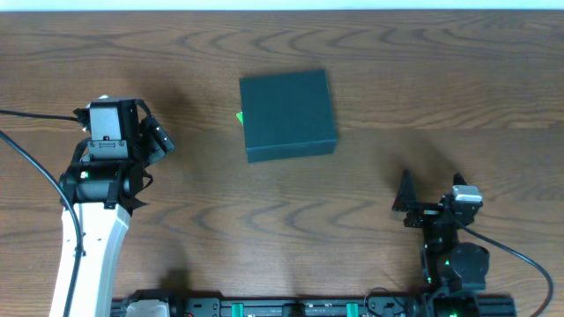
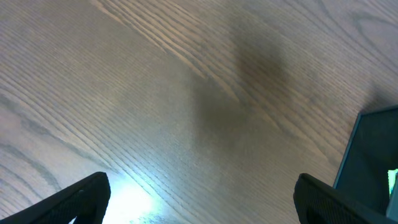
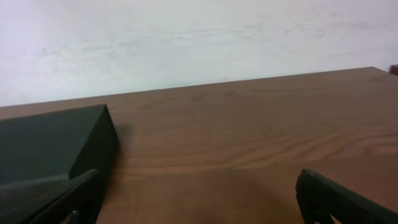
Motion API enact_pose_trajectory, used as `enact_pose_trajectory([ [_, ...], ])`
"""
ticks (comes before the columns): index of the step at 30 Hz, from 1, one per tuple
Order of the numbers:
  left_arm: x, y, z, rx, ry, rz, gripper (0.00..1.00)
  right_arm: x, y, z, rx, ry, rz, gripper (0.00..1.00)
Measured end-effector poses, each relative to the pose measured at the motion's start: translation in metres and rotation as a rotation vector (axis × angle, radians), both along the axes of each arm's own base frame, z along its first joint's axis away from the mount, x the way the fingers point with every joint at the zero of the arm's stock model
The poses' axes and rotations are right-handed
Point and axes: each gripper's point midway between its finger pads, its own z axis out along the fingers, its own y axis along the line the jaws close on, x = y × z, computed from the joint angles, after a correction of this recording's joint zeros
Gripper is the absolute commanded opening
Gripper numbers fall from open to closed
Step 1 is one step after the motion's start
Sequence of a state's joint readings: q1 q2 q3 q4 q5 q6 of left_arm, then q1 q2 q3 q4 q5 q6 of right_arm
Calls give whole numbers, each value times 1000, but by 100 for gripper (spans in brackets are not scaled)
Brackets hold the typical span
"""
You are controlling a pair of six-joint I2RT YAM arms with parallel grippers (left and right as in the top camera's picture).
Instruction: Pack container
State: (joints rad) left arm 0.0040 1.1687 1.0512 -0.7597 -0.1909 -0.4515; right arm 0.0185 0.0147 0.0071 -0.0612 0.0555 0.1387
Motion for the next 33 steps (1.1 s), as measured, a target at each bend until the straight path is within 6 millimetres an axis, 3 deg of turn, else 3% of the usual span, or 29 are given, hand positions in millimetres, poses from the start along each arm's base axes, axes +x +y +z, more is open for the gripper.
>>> enact_pose_trajectory([
  [24,0,0,0,0,0,0,95,0,10,0,19,2,74,99],
  [28,-12,-3,-5,-3,48,-11,95,0,10,0,19,2,75,99],
  [30,-18,-8,0,-11,41,-29,95,0,10,0,19,2,75,99],
  [33,-23,-21,25,-17,-77,-83,95,0,10,0,20,2,77,99],
])
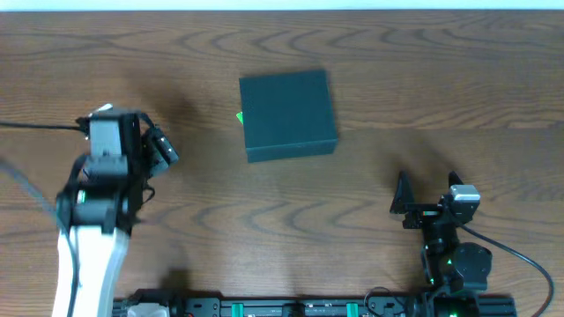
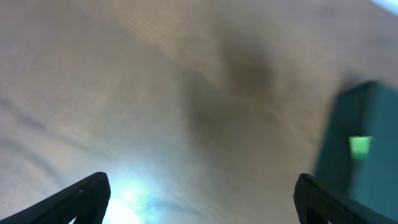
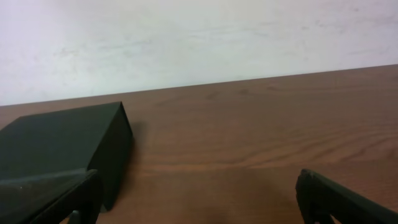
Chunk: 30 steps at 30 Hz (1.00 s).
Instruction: Pack container
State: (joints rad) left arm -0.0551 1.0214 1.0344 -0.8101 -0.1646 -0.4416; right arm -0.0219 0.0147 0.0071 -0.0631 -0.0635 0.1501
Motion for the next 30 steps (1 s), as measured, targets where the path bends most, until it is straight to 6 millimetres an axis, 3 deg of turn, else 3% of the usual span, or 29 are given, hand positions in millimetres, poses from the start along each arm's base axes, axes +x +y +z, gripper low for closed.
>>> enact_pose_trajectory([
  [4,-14,-12,26,21,-198,-89,95,0,0,0,0,-1,2,99],
  [8,-36,-11,18,33,-380,-107,95,0,1,0,0,-1,5,99],
  [10,-38,-10,17,37,-511,-110,95,0,1,0,0,-2,5,99],
  [14,-36,-11,44,74,-830,-122,95,0,1,1,1,-3,8,99],
  [18,-44,-10,59,150,-999,-138,95,0,1,1,1,-3,8,99],
  [24,-46,-9,37,259,-993,-174,95,0,1,1,1,-3,8,99],
  [30,-38,-3,-18,282,-885,-169,95,0,1,1,1,-3,8,99],
])
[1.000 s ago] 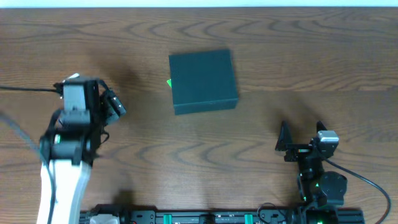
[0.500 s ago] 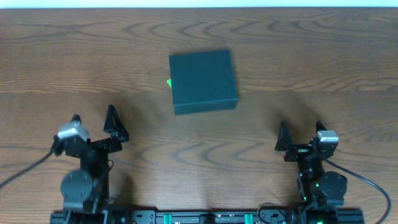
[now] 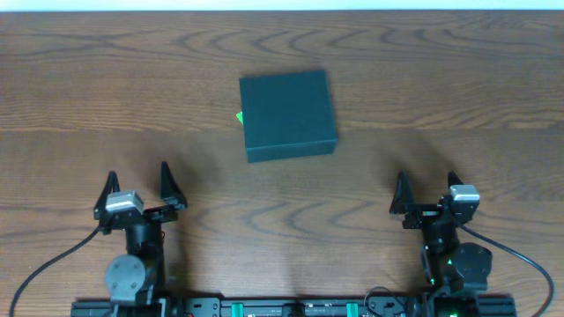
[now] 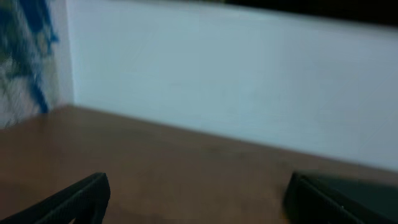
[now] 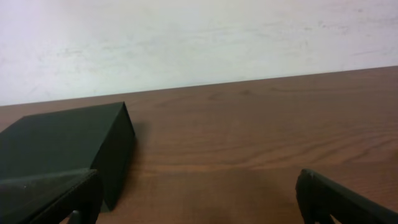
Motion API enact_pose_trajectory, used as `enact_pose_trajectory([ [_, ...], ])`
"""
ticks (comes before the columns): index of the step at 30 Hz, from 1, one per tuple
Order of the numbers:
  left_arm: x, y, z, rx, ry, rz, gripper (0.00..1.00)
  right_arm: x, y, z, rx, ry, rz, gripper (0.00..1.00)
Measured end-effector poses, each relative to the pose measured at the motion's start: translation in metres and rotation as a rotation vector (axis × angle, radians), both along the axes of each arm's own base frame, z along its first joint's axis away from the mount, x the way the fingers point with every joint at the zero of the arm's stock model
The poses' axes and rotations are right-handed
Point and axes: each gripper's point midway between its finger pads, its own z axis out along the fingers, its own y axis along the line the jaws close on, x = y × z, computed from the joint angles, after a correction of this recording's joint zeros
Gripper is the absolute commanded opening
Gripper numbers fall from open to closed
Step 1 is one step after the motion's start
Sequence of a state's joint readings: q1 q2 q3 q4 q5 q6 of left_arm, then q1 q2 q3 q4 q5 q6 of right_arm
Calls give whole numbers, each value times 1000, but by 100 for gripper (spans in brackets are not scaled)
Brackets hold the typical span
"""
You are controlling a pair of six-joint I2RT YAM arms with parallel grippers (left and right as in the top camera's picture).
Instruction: Pack container
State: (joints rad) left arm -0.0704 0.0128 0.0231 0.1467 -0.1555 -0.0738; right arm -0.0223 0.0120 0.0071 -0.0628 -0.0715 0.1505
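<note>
A closed dark green box (image 3: 288, 115) lies on the wooden table (image 3: 441, 79), with a small bright green bit (image 3: 239, 117) sticking out at its left edge. My left gripper (image 3: 138, 183) rests open at the front left, far from the box, nothing between its fingers. My right gripper (image 3: 426, 187) rests open at the front right, also empty. The right wrist view shows the box (image 5: 62, 149) to the left ahead of its open gripper (image 5: 199, 199). In the blurred left wrist view the open gripper (image 4: 196, 199) faces the table and a white wall.
The white wall (image 5: 199, 37) runs behind the table's far edge. At the left of the left wrist view is a blue-marked surface (image 4: 28, 56). The arm bases and a black rail (image 3: 291, 308) line the front edge.
My left arm has gone from the left-middle of the table, where its camera looked down at the table, back to the front left edge, camera now looking level. The box and right arm are unchanged.
My left gripper stood open over the left-middle table, left of the box. Then it was slightly nearer the front, still open and empty. Now it is folded back at the front edge. The box stayed closed in place; the right arm stayed parked.
</note>
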Motion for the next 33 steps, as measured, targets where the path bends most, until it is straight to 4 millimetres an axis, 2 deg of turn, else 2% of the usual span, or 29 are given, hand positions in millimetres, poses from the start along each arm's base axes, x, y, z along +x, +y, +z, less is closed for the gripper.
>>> enact_pose_trajectory([
  [2,2,1,-24,4,82,3,95,0,0,0,0,0,0,99],
  [6,1,0,-41,15,156,-3,95,0,0,0,0,-1,0,99],
  [33,1,-2,-47,65,207,-18,95,0,0,0,0,0,0,99],
])
